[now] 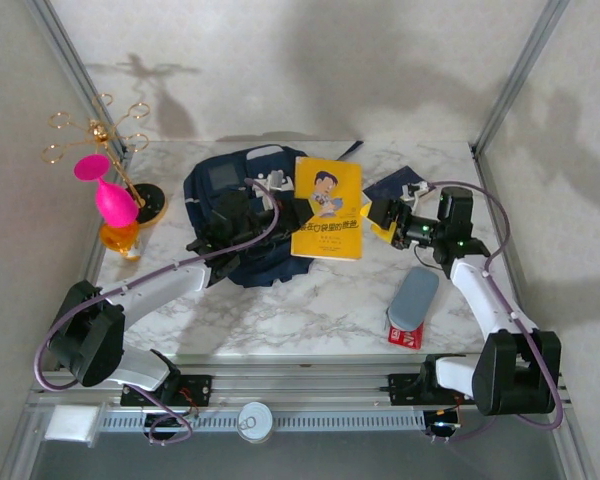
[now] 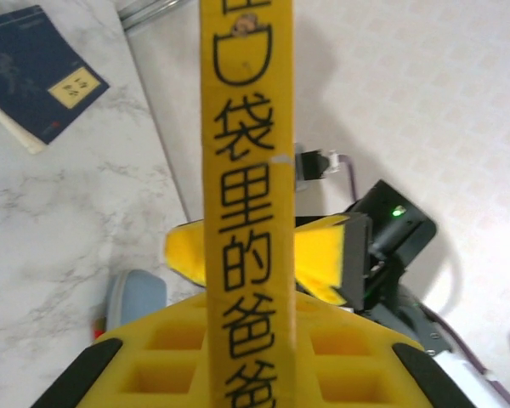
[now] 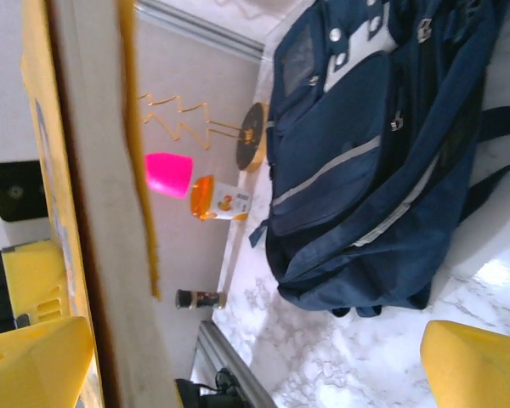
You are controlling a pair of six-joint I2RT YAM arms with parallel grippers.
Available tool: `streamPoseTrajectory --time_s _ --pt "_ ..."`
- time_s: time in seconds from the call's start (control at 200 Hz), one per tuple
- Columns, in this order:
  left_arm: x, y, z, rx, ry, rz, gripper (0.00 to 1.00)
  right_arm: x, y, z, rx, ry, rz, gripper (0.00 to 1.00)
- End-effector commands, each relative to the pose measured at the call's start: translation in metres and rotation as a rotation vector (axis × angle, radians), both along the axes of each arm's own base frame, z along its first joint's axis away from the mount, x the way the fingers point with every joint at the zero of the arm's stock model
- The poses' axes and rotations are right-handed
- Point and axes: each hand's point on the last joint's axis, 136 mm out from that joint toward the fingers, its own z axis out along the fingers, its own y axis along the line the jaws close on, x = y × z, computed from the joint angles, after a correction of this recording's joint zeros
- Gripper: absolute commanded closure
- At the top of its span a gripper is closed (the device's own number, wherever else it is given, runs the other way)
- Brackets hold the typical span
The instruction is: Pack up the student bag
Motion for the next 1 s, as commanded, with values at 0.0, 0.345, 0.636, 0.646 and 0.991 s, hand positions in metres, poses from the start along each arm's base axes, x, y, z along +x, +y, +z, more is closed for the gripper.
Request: streamPoseTrajectory --time_s 0.0,0.345,0.636,0.646,0.991 --pt "-0.008 -0.006 0.068 -0.156 -0.139 -0.028 1.0 -0.009 0.016 0.027 0.121 -0.053 0.093 0.01" --pt "0.006 -0.012 0.051 -0.069 -0.105 0.022 1.0 -0.027 0.048 0.069 0.245 -0.143 0.241 0.03" --pt "0.016 -0.004 0.027 0.044 -0.082 0.079 1.0 -0.029 0.045 0.066 0.237 -0.156 0.222 0.41" --pt "0.016 -0.004 0.027 0.046 -0.082 0.078 1.0 -0.029 0.045 0.065 0.235 -0.155 0.221 0.43" --pt "0.021 -0.006 0.008 0.115 -0.069 0.077 1.0 -0.012 0.042 0.043 0.137 -0.129 0.147 0.98"
